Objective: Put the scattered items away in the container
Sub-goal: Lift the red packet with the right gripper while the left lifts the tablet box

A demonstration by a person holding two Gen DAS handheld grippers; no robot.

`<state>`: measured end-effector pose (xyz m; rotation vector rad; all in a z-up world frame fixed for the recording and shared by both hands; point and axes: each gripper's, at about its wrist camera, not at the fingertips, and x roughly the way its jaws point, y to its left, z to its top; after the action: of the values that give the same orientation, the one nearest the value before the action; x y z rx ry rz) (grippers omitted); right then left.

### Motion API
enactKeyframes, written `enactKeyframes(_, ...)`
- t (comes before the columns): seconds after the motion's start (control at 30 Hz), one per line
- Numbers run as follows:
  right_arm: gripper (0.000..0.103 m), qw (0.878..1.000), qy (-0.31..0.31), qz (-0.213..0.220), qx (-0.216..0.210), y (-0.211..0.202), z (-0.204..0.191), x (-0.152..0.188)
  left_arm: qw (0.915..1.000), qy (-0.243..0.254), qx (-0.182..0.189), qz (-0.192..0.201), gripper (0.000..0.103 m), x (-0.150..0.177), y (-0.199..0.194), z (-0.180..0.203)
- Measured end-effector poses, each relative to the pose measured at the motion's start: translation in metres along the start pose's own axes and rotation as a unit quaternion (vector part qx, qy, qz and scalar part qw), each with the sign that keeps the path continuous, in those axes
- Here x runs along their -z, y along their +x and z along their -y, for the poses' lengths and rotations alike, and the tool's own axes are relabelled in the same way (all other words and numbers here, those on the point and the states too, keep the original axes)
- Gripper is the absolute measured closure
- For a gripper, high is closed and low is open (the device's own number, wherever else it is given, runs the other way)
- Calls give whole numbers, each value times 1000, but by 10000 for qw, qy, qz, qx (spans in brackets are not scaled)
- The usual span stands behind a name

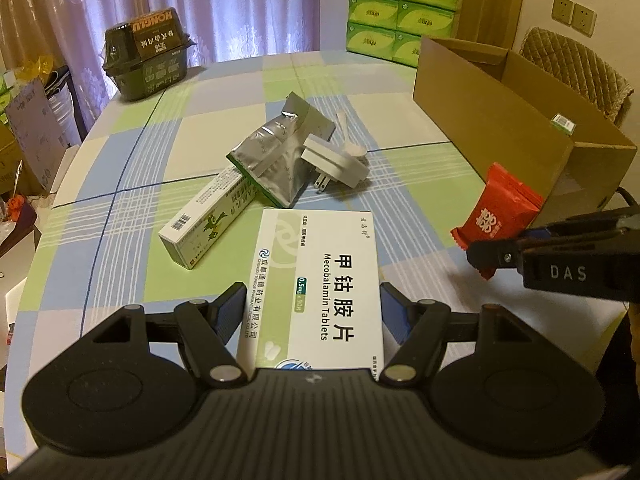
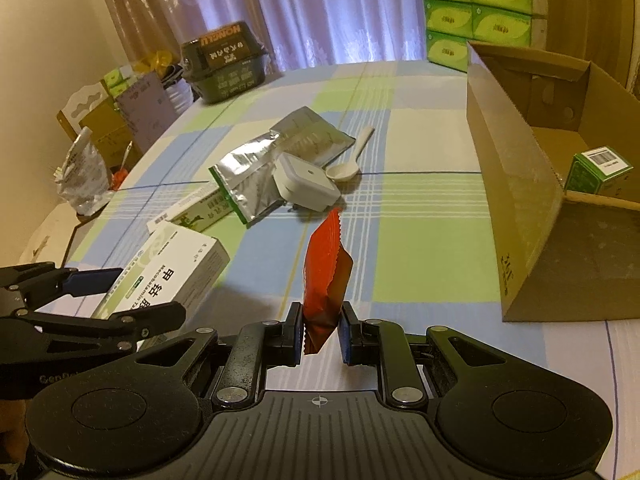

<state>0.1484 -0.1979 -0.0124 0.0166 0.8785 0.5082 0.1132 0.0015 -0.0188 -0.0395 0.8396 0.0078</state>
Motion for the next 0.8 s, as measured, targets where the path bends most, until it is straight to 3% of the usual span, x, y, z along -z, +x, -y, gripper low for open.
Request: enactKeyframes(0.8, 82, 9953, 216, 902, 266, -84, 32, -30, 9985, 352, 272, 330, 36, -32, -30, 52)
